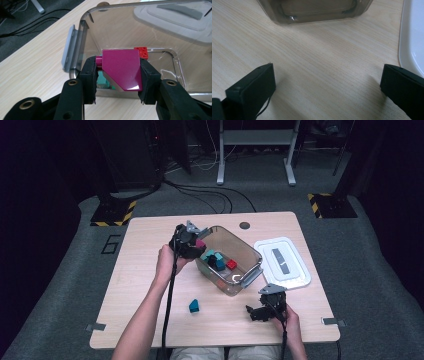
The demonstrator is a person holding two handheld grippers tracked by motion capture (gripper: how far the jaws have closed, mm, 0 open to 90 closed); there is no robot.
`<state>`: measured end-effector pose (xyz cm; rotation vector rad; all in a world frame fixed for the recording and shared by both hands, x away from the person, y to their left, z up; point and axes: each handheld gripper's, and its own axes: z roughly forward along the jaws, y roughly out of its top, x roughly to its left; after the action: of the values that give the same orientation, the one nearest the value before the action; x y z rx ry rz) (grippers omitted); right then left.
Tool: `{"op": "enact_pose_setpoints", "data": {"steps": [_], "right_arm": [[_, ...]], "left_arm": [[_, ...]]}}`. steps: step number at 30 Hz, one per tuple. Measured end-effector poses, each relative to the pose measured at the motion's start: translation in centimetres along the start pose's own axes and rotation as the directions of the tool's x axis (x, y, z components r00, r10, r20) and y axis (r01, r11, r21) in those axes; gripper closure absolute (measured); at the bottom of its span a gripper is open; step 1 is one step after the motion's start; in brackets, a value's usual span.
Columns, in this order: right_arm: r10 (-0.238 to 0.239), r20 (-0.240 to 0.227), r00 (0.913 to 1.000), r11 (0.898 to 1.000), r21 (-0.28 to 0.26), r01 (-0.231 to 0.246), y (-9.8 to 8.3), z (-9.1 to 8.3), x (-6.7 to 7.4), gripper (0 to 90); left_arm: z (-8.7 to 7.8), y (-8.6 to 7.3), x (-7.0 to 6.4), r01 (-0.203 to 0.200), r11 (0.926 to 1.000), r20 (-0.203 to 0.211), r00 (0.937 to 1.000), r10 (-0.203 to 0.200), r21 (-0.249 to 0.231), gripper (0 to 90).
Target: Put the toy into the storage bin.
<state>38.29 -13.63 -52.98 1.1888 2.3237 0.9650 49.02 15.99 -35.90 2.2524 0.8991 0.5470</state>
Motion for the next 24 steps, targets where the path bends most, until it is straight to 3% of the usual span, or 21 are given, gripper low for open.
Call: {"op": "enact_pose_setpoints", "data": {"steps": [10,13,18,24], "right_arm": [[0.000,-0.001,1.0000,1.000,0.001,0.000,0.0,0.0,0.0,0.0],[-0.001,-0.001,1.0000,1.000,0.001,0.001,0.0,0.0,0.0,0.0],[0.002,0.000,1.0000,1.000,0.002,-0.002,0.0,0.0,0.0,0.0],[0.004,0.003,1.0000,1.000,0.002,-0.004,0.0,0.0,0.0,0.0]], "left_arm": [[3.4,0.8,-0.5,0.011,0.9977,0.041,0.9990,-0.014,0.066,55.6],[3.7,0.6,-0.3,0.049,0.9948,0.044,0.9977,-0.053,0.090,38.1],[2.2,-0.4,-0.1,0.078,0.9956,0.040,0.9960,-0.080,0.052,19.8],[-1.0,-2.4,-0.1,0.073,0.9973,0.038,0.9966,-0.073,-0.009,14.7]]}}
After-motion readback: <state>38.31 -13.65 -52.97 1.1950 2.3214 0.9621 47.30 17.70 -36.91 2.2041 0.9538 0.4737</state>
